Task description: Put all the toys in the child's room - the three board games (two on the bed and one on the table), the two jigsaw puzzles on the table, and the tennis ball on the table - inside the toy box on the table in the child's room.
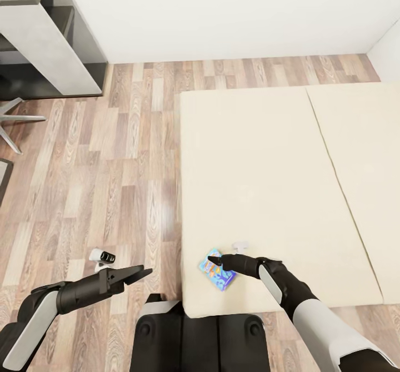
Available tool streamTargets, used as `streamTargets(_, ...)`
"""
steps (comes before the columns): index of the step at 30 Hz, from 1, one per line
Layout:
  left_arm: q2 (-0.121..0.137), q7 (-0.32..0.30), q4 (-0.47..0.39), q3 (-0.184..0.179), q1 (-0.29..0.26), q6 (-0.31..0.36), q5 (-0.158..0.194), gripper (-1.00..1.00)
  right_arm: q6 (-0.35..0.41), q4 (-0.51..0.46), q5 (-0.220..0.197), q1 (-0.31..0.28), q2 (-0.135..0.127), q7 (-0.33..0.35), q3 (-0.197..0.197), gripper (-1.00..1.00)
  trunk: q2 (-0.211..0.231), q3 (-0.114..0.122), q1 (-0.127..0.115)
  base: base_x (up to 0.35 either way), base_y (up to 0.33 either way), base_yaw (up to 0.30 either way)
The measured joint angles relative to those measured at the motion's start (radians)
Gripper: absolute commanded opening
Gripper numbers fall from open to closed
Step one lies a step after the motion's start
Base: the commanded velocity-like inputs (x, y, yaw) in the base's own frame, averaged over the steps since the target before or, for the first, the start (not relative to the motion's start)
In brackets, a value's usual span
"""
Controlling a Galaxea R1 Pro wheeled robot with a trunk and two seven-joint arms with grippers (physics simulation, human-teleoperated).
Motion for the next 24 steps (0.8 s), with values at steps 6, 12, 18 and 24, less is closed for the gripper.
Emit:
streamTargets(6,0.000,0.000,0.000,0.000,0.000,0.000,0.000,1.00,0.002,0.000,-0.001,0.000,0.000,0.000,0.002,1.00,0.000,0.000,0.000,0.000,0.013,0.000)
streamTargets(12,0.000,-0.001,0.000,0.000,0.000,0.000,0.000,1.00,0.006,0.000,-0.003,0.000,-0.011,0.000,-0.001,1.00,0.000,0.000,0.000,0.000,0.002,0.000)
streamTargets(18,0.000,-0.003,0.000,0.001,0.000,0.000,0.000,1.00,0.007,-0.001,-0.002,0.003,-0.017,-0.001,-0.005,1.00,0.000,0.000,0.000,0.000,0.000,0.000)
streamTargets(24,0.000,-0.004,0.000,0.003,0.000,0.001,0.001,1.00,0.007,-0.001,-0.001,0.006,-0.018,-0.001,-0.004,1.00,0.000,0.000,0.000,0.000,0.000,0.000)
